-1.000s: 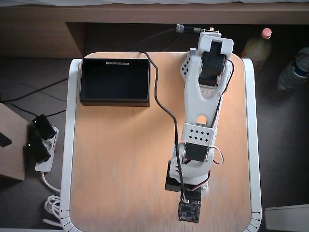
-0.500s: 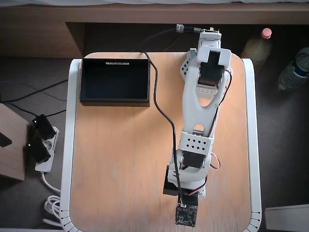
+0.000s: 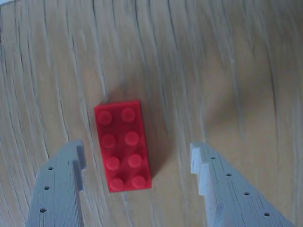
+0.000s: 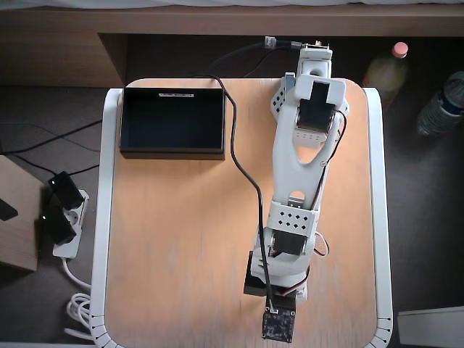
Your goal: Grasp a lego block and put it in the bin.
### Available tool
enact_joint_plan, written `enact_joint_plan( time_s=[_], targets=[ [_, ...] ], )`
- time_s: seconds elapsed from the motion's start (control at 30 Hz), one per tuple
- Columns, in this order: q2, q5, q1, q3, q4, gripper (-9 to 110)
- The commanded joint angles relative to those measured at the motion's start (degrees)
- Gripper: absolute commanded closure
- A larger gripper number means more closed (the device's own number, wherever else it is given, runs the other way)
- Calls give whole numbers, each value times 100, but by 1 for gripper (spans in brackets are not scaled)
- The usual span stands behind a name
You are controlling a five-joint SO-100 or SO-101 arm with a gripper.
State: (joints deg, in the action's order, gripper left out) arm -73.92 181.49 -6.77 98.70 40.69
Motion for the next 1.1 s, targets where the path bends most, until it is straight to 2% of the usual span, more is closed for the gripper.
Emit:
enact_joint_plan(
  time_s=[0.0, 0.1, 0.23, 0.7, 1.07],
  targets=[
    [-97, -70, -97, -756, -149, 81],
    [-88, -79, -97, -756, -149, 85],
    [-79, -149, -97, -756, -149, 97],
    [-176, -220, -149, -756, -149, 101],
    [-1362, -325, -492, -756, 299, 101]
  ],
)
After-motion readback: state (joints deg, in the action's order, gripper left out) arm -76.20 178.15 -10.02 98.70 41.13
